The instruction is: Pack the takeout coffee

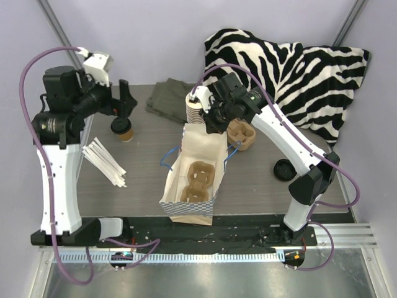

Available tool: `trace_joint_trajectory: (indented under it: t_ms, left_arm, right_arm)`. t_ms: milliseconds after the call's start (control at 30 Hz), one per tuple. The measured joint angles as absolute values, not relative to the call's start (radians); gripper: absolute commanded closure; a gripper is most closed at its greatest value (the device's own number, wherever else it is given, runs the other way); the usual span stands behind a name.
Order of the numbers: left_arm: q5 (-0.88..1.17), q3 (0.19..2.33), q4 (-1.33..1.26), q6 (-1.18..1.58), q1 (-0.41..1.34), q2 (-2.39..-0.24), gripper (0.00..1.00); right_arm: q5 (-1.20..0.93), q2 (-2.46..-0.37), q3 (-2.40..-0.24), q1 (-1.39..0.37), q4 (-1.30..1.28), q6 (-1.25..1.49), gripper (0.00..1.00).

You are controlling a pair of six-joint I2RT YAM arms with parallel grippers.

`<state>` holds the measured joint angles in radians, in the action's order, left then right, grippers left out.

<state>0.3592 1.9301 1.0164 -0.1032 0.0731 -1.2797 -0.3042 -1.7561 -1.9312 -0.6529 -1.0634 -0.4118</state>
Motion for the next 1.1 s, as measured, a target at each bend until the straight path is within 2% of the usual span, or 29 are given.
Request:
trace_joint_trajectory:
  t_ms: [133, 267, 467, 1100]
  left_arm:
    - [0.374, 1.810, 1.034, -0.030, -0.146, -1.367, 0.00]
    - [0.302, 1.692, 1.011, 0.008, -0.229, -1.488, 0.00]
    - [0.235, 1.623, 0.968, -0.006, -0.237, -1.591, 0.00]
    - [0.212, 1.746, 0.875, -0.101, -0.190, -1.897, 0.01]
  right_arm:
    - [-0.302, -1.756, -1.931, -0.653, -1.063, -0.411, 0.99]
    - [-0.301, -1.756, -1.931, -0.653, -1.062, -0.408, 0.99]
    - [-0.303, -1.756, -1.912, -0.653, -1.039, -0.405, 0.99]
    - [-0.310, -1.769, -1.911, -0.653, -1.025, -0.393, 0.99]
